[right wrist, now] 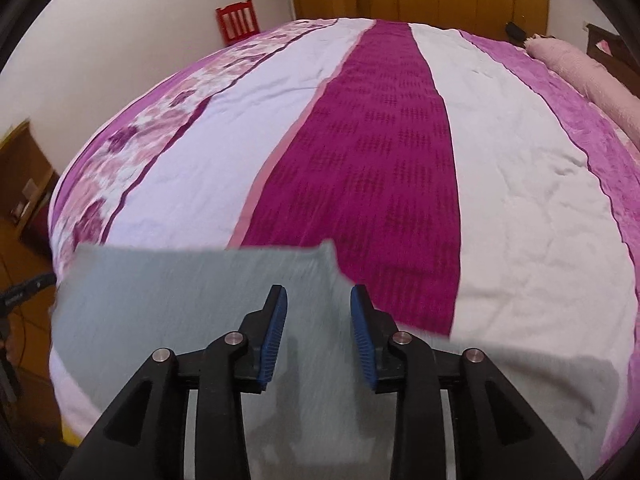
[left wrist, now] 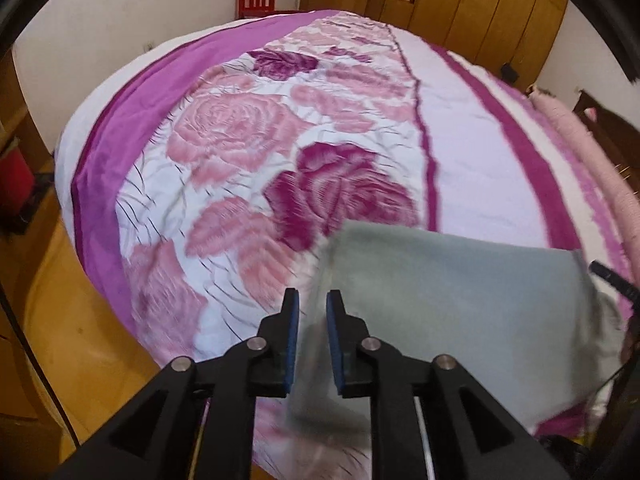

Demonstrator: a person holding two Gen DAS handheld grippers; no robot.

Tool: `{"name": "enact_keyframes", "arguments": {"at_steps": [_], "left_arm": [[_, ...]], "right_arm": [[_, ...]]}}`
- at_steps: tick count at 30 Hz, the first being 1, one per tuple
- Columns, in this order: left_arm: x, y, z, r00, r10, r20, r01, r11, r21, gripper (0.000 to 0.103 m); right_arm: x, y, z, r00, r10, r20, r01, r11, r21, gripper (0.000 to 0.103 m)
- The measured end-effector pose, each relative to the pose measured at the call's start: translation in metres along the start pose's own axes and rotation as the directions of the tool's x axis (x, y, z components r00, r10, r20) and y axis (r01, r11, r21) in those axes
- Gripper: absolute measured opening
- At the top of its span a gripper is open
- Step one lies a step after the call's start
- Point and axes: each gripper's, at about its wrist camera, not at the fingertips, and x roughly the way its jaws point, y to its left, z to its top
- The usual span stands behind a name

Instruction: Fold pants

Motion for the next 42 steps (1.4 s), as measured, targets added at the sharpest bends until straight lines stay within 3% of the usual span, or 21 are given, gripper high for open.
{"name": "enact_keyframes", "arguments": {"at_steps": [3, 9, 13, 23, 42], "left_arm": [[-0.01, -0.005, -0.013, 0.999, -0.02, -0.025, 0.019, 0.999, -0.03, 0.027], [-0.022, 0.005, -0.045, 0.993, -0.094, -0.07, 0.082, 0.984, -0.158, 0.028], [-0.022, 0.003, -0.055, 0.99, -0.104, -0.092, 0.087, 0.982, -0.167, 0.028], [-0.009, 0.01, -0.055, 0.987, -0.141, -0.073, 0.12, 0.964, -0.236, 0.028], [0.0, 0.019, -0.057, 0.983, -0.176, -0.055, 0.148, 0.932, -0.33, 0.03]], "right_arm": [[-0.015, 0.002, -0.017, 1.0, -0.005, -0.001, 0.005, 1.0, -0.014, 0.034], [-0.039, -0.008, -0.047, 0.999, -0.046, 0.0, 0.046, 0.999, -0.001, 0.034], [-0.05, -0.021, -0.061, 0.998, -0.064, -0.003, 0.064, 0.997, 0.035, 0.034], [-0.066, -0.046, -0.078, 0.995, -0.101, 0.003, 0.1, 0.99, 0.101, 0.034], [-0.076, -0.056, -0.088, 0.992, -0.127, 0.013, 0.125, 0.985, 0.123, 0.034]]}}
